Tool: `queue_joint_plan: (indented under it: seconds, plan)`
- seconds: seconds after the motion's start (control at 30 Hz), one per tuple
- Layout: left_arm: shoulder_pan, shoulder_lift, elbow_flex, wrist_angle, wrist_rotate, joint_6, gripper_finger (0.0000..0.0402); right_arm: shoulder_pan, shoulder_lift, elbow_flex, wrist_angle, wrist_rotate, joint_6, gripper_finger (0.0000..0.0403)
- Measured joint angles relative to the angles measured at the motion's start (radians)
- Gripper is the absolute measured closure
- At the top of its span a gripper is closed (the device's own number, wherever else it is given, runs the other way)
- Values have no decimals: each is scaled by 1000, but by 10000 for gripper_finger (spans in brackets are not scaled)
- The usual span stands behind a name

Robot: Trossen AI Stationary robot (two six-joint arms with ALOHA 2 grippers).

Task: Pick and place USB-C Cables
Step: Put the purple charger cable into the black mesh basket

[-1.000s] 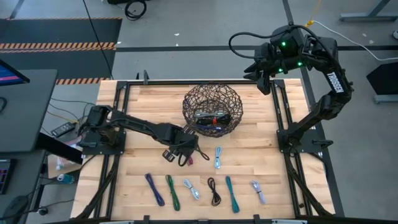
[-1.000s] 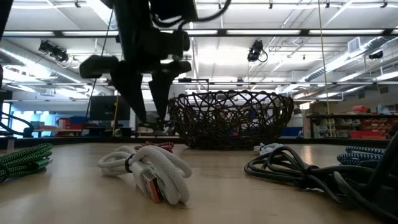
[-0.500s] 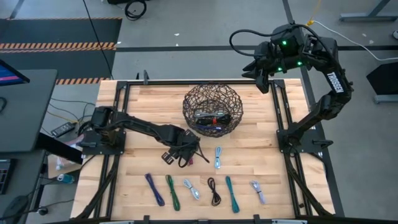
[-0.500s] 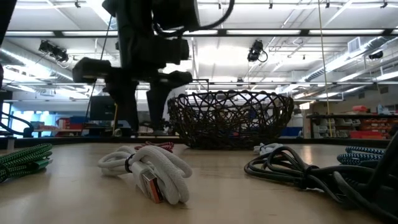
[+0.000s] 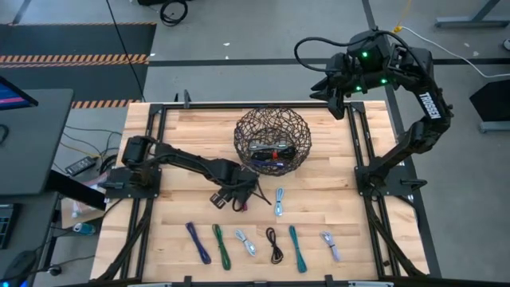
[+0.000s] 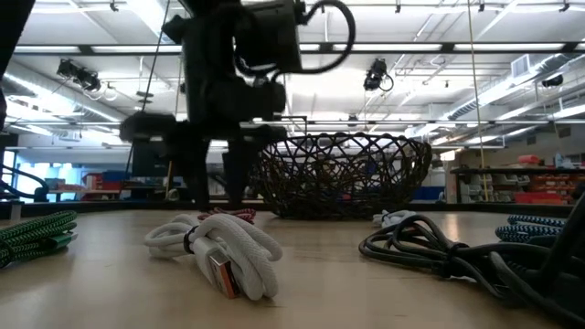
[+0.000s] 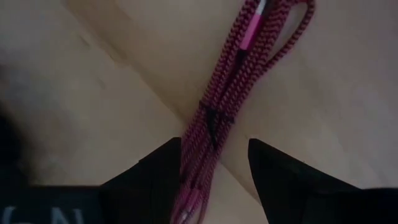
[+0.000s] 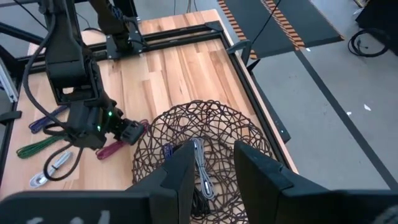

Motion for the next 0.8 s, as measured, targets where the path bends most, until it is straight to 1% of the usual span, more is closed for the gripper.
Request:
queue_joint_plan:
  seconds: [0.27,0.37,0.47,0.57,0.67,0.73,0.8]
  plan:
    - [14,18,-1,62,3,29,207,0,0,0,5,0,0,286]
    - [26,28,-1,53,3,7,210,0,0,0,8,0,0,286]
    - [36,49,1,27,22,-32,223,0,0,0,8,0,0,286]
    - [41,66,5,7,62,-49,244,0,0,0,8,0,0,286]
    - [38,69,5,4,64,-59,275,0,0,0,9,0,0,286]
    - [37,67,13,-8,63,-93,306,0,0,0,9,0,0,286]
    - [37,66,30,-40,64,-137,348,0,0,0,9,0,0,286]
